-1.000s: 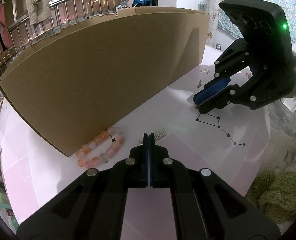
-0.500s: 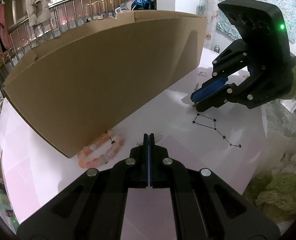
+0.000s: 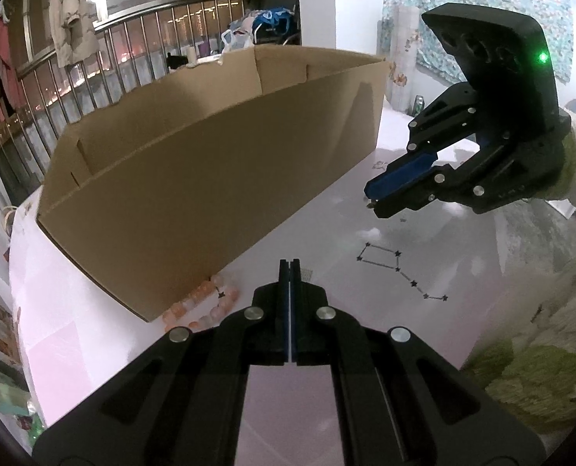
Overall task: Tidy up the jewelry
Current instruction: 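Lift the silver charm with the left gripper toward the box, then lower the charm into the box and open the left gripper, then withdraw both grippers from the box back over the table, then close the left gripper on the gold earring while the right gripper closes on the silver rectangular charm, then lift both held pieces with both grippers toward the box, then lower the pieces into the box and open both grippers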
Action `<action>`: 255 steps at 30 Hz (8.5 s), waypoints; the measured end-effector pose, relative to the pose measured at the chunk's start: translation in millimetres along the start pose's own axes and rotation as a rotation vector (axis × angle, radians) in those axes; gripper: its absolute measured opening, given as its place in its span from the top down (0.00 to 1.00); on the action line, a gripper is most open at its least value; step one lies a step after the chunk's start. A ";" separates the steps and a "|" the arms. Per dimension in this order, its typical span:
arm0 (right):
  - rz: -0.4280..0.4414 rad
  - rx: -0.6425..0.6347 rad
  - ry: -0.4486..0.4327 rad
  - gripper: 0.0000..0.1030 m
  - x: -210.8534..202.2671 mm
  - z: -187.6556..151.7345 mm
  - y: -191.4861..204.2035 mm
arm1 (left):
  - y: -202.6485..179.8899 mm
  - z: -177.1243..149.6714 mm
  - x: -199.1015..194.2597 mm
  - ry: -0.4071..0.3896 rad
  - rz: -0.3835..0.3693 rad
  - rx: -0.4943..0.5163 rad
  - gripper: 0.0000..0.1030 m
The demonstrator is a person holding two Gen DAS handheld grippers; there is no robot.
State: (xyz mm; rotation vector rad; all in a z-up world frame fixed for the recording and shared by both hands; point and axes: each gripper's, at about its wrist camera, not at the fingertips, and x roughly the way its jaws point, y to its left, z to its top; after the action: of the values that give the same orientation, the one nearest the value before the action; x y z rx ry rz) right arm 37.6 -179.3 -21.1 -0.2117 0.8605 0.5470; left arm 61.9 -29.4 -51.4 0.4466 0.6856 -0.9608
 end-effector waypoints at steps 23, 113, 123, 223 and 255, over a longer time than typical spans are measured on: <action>-0.021 -0.016 -0.262 0.88 -104.6 67.3 -37.0 | 3.0 114.5 -56.7 -0.202 0.004 0.132 1.00; -0.026 0.229 -0.058 0.77 -46.2 -72.6 -63.3 | -47.7 56.2 51.1 -0.013 -0.124 0.101 0.75; -0.017 0.135 0.010 0.77 -24.7 -75.1 -66.2 | -58.4 65.9 84.6 0.052 -0.139 0.193 0.75; -0.075 -0.058 -0.239 0.95 -108.3 55.6 -70.3 | 3.8 146.6 -37.1 -0.221 -0.049 0.156 1.00; -0.044 0.058 -0.109 0.94 -30.5 72.5 -146.8 | 53.5 150.9 57.9 0.036 -0.111 0.027 0.86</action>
State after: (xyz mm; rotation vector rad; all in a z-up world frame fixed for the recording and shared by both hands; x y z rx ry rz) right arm 148.2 -286.0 43.1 -0.1463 0.7626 0.4875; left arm 180.2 -130.8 17.2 0.4536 0.7365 -1.0700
